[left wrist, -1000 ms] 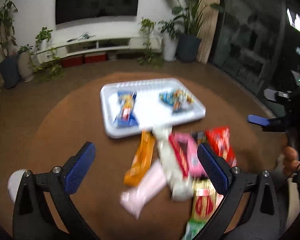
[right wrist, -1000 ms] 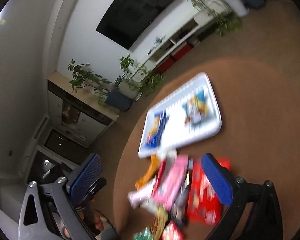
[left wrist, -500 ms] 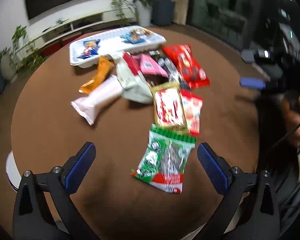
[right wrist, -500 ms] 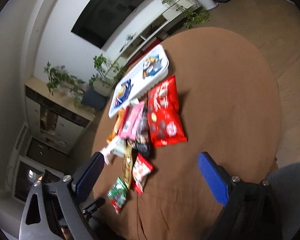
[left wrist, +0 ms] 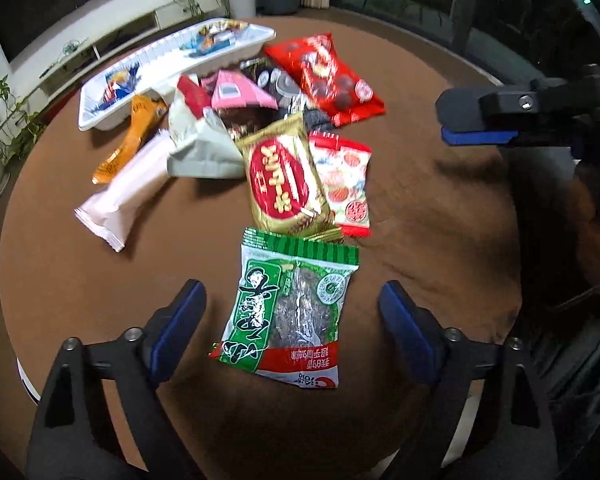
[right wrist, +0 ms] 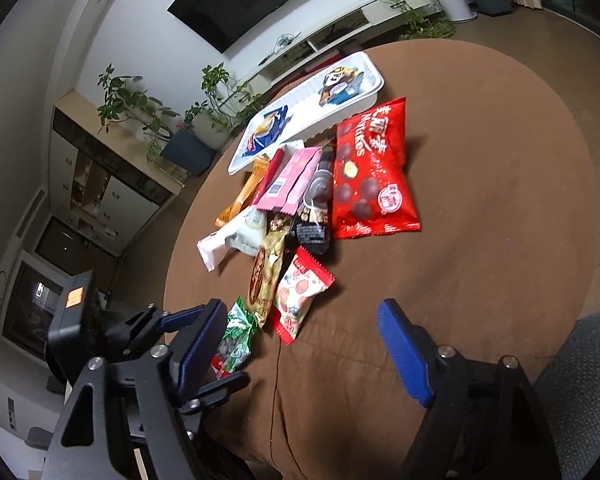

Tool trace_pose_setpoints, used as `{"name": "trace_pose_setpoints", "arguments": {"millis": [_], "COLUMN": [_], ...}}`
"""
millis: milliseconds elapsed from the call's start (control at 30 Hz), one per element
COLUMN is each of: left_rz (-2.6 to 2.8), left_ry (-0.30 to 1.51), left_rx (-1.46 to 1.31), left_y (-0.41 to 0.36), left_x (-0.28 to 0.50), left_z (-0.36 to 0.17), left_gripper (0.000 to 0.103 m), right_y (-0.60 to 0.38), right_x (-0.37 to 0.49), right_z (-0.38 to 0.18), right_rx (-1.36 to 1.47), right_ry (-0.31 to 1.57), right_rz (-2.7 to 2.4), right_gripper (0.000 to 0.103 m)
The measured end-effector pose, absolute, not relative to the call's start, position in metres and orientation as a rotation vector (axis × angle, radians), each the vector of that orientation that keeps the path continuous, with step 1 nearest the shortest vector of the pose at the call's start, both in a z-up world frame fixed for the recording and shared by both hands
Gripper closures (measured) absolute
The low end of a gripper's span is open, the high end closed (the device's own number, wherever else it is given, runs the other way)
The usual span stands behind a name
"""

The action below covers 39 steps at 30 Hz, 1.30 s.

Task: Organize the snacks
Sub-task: 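Grasp the green snack packet with the left gripper, then hold the green packet in the left gripper while the right grasps the gold wafer packet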

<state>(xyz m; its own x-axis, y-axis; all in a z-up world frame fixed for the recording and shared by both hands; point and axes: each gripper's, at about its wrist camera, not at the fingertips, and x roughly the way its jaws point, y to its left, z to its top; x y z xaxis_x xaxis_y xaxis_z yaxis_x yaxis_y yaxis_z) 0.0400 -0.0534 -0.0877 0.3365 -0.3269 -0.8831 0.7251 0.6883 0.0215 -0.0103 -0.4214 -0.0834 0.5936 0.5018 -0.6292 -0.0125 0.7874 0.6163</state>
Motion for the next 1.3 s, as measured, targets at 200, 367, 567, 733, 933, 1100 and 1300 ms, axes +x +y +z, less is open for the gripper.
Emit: {"name": "trace_pose_setpoints", "arguments": {"millis": [200, 367, 567, 733, 933, 1100, 1300], "left_rz": [-0.705, -0.693, -0.708, -0.713, -0.702, -0.694, -0.69], "left_ry": [1.059, 1.064, 1.061, 1.061, 1.051, 1.042, 1.032], "left_rx": [0.421, 0.389, 0.325, 0.242, 0.167, 0.106, 0.047], "left_y": [-0.051, -0.047, -0.038, -0.025, -0.009, 0.003, 0.019], "left_x": [0.051, 0.058, 0.058, 0.055, 0.055, 0.057, 0.058], "left_z": [-0.097, -0.095, -0.093, -0.092, -0.09, -0.086, -0.084], "left_gripper": [0.044, 0.056, 0.071, 0.075, 0.078, 0.078, 0.078], "right_y": [-0.419, -0.415, -0.409, -0.402, -0.393, -0.369, -0.35], "right_x": [-0.01, -0.009, -0.008, -0.004, 0.002, 0.02, 0.043], "right_z": [-0.085, -0.089, -0.089, -0.094, -0.083, -0.074, -0.086], "right_rx": [0.591, 0.58, 0.564, 0.563, 0.566, 0.518, 0.481], "right_ry": [0.914, 0.938, 0.943, 0.969, 0.949, 0.95, 1.028], "right_rz": [0.317, 0.318, 0.32, 0.33, 0.38, 0.424, 0.397], "right_gripper": [0.023, 0.023, 0.023, 0.03, 0.039, 0.045, 0.05]}}
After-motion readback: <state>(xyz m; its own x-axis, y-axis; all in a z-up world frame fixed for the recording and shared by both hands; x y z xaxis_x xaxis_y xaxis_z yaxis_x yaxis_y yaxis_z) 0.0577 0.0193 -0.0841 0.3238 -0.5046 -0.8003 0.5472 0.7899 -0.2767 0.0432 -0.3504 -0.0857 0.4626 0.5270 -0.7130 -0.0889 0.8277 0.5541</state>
